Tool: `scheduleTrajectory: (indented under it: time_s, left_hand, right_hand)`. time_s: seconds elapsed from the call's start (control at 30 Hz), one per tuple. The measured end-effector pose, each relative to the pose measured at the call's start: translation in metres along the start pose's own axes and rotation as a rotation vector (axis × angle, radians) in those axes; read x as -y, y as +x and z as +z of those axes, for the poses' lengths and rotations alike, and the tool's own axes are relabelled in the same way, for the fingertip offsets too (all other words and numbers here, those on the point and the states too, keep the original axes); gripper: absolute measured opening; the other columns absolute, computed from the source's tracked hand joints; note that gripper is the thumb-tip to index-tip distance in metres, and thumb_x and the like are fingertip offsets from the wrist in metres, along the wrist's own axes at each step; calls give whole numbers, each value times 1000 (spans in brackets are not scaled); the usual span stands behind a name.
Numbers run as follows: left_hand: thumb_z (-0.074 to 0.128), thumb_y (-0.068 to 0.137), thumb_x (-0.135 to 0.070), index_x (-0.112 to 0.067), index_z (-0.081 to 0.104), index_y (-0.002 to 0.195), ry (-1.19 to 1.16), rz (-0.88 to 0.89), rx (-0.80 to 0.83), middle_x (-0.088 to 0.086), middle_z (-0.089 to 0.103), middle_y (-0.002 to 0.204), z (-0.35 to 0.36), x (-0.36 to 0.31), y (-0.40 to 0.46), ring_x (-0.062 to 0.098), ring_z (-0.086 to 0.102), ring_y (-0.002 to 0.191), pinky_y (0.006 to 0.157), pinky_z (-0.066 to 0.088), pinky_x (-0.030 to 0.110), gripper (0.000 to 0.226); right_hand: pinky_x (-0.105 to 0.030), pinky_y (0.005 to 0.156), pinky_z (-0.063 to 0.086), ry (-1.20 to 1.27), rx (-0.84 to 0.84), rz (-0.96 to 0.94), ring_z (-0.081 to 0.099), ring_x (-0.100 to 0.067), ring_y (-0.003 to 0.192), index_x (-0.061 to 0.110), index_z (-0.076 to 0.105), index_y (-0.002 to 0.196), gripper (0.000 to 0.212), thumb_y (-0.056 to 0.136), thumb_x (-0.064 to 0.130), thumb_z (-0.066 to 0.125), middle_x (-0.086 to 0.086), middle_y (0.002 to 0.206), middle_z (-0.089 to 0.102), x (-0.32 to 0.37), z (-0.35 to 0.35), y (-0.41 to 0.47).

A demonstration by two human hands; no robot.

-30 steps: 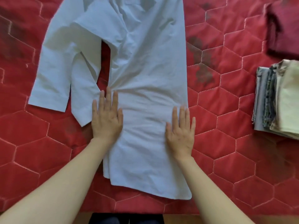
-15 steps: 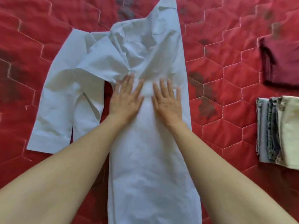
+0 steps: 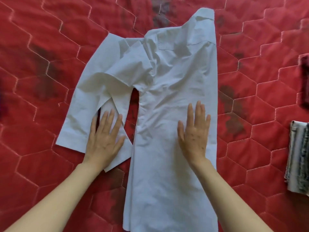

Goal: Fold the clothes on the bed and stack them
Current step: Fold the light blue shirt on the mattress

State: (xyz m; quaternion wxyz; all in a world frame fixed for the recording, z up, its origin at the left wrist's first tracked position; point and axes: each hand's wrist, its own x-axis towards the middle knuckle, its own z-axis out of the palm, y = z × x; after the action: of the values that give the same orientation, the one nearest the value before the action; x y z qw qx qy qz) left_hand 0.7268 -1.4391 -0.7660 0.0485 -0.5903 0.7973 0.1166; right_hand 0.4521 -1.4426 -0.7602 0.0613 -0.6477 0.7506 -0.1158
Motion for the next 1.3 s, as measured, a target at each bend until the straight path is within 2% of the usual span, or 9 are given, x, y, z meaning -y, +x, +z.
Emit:
scheduleTrajectory:
  time_s: [0.23,0.37,0.5,0.63,0.7,0.8,1.0,1.1,1.3]
  left_hand:
    - [11,94,-66,-16,17,153,-13,-56,72,11,14,160,0,70,-71,24,12,147,117,4,53,78]
    - [12,97,-63,-11,40,145,43,94,81,15,36,152,-3,107,-77,29,32,141,111,25,56,77]
    - [43,93,-37,-3,63,124,19,311,-39,21,58,130,-10,130,-51,39,57,120,93,47,51,50]
    - [52,82,-25,1,68,114,-215,449,-10,25,56,130,-20,149,-36,44,51,124,96,47,52,44]
    - [53,87,-35,-4,70,106,-454,338,47,20,40,147,-26,154,-38,35,32,141,112,32,41,40]
    - [58,93,-29,-8,68,91,-756,35,-9,7,26,156,-31,153,-39,11,28,138,109,24,23,23]
    - [72,84,-14,-12,51,127,-1088,-585,28,1,66,107,-48,150,-25,21,62,102,91,48,35,47]
    - [72,83,-6,-15,68,96,-1210,-588,125,6,74,89,-64,156,-28,24,71,87,85,57,44,17]
    - [75,78,-6,-17,72,84,-1107,-543,114,7,74,81,-83,190,-76,29,71,83,79,58,47,13]
  right_hand:
    - [-47,119,20,186,148,-176,27,-34,143,0,42,142,55,93,21,54,-20,152,33,124,16,-84]
    - [-47,117,25,178,237,-58,27,-33,143,0,46,140,56,92,25,58,-18,152,35,169,24,-118]
    - [-47,112,34,216,175,53,42,-34,136,-3,56,130,49,88,21,67,-19,141,50,216,33,-133]
    - [-39,104,42,441,116,353,51,-26,121,2,54,132,44,94,25,60,-11,129,57,268,35,-124]
    - [-36,99,42,469,115,496,47,-20,116,9,51,134,45,96,33,55,-4,126,54,286,40,-111]
    - [-32,94,40,406,134,629,43,-19,112,13,51,128,45,95,43,53,-2,121,50,301,49,-89]
    - [-29,76,41,483,196,709,52,-17,94,12,61,99,24,94,34,53,1,96,60,317,55,-69]
    - [-24,56,35,787,180,836,52,-11,69,14,59,84,22,93,33,56,8,71,55,317,45,-81]
    - [-33,59,31,1091,335,955,39,-14,61,15,52,69,24,87,26,63,0,66,44,353,28,-135]
